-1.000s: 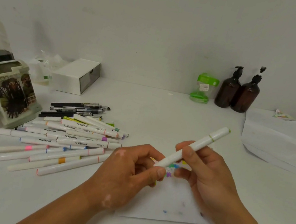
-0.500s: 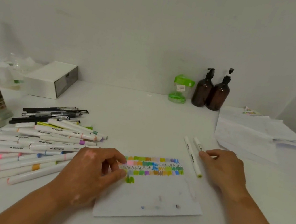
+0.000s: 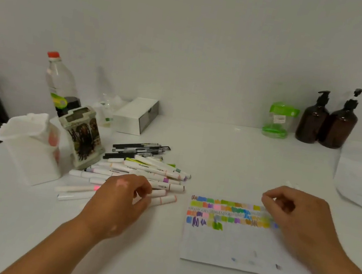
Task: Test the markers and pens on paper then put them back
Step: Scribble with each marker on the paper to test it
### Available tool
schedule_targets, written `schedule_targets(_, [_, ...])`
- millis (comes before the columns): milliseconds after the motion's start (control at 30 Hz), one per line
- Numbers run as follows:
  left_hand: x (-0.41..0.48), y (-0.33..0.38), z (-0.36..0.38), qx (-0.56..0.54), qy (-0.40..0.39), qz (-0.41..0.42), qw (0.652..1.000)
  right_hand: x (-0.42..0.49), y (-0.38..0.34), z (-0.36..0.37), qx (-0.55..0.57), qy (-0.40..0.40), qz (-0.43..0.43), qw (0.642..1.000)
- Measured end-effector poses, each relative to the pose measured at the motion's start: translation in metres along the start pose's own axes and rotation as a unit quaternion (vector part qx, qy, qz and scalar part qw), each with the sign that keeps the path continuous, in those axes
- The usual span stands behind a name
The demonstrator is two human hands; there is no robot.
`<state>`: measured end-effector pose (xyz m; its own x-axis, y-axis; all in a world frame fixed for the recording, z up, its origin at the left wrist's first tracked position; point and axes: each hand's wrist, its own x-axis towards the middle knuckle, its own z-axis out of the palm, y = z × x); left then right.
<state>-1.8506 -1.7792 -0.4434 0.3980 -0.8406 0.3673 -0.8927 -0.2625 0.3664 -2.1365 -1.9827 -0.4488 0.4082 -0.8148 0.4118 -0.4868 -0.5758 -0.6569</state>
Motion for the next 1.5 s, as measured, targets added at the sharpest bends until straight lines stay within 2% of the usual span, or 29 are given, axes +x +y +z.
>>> schedule_targets(133, [-0.017,-0.007,0.002,0.089,-0.039,0.008,0.995,-0.008,-0.007,0.006,0.021,-0.079,-0.026,0.996])
schedule_targets(267, [-0.021,0.0,0.007,0.103,-0.053,0.001,0.993,-0.013,-0.009,0.008,0.0,-0.122,-0.031,0.992])
schedule_targets(367, [-0.021,0.003,0.008,0.105,-0.081,-0.009,0.991,-0.017,-0.012,0.011,-0.032,-0.188,-0.038,0.981])
schedule_targets(467, [-0.016,0.014,0.004,0.04,-0.089,-0.037,0.995,-0.02,-0.015,0.014,-0.031,-0.249,-0.047,0.967])
schedule_targets(533, [-0.007,0.026,-0.001,-0.077,-0.075,-0.096,0.99,-0.022,-0.018,0.015,-0.014,-0.263,-0.064,0.962])
schedule_targets(600, [0.003,0.038,-0.003,-0.267,-0.096,-0.154,0.947,-0.024,-0.022,0.016,0.015,-0.243,-0.084,0.966])
schedule_targets(667, [0.01,0.052,0.0,-0.444,-0.133,-0.16,0.871,-0.025,-0.027,0.016,0.059,-0.204,-0.091,0.973])
schedule_targets(733, [0.017,0.063,0.009,-0.55,-0.142,-0.158,0.808,-0.026,-0.033,0.015,0.113,-0.193,-0.089,0.971])
schedule_targets(800, [0.023,0.072,0.02,-0.608,-0.147,-0.165,0.762,-0.025,-0.036,0.016,0.133,-0.207,-0.069,0.967])
schedule_targets(900, [0.031,0.079,0.037,-0.645,-0.155,-0.17,0.729,-0.023,-0.034,0.021,0.111,-0.207,-0.041,0.971])
schedule_targets(1033, [0.032,0.067,0.048,-0.666,-0.132,-0.184,0.711,-0.016,-0.02,0.02,0.109,-0.124,-0.021,0.986])
schedule_targets(1067, [0.033,0.062,0.048,-0.645,-0.121,-0.177,0.734,-0.015,-0.016,0.019,0.113,-0.109,-0.013,0.987])
schedule_targets(1167, [0.034,0.049,0.046,-0.422,-0.102,-0.083,0.897,-0.012,-0.009,0.02,0.126,-0.084,0.012,0.988])
schedule_targets(1200, [0.033,0.047,0.047,-0.352,-0.104,-0.045,0.929,-0.012,-0.009,0.021,0.135,-0.082,0.016,0.987])
schedule_targets(1233, [0.03,0.047,0.048,-0.308,-0.11,-0.019,0.945,-0.012,-0.009,0.023,0.145,-0.084,0.019,0.986])
schedule_targets(1367, [0.023,0.055,0.052,-0.178,-0.143,0.07,0.971,-0.014,-0.015,0.027,0.176,-0.111,0.03,0.978])
schedule_targets(1500, [0.021,0.061,0.049,-0.173,-0.127,0.097,0.972,-0.012,-0.024,0.026,0.319,-0.14,0.072,0.935])
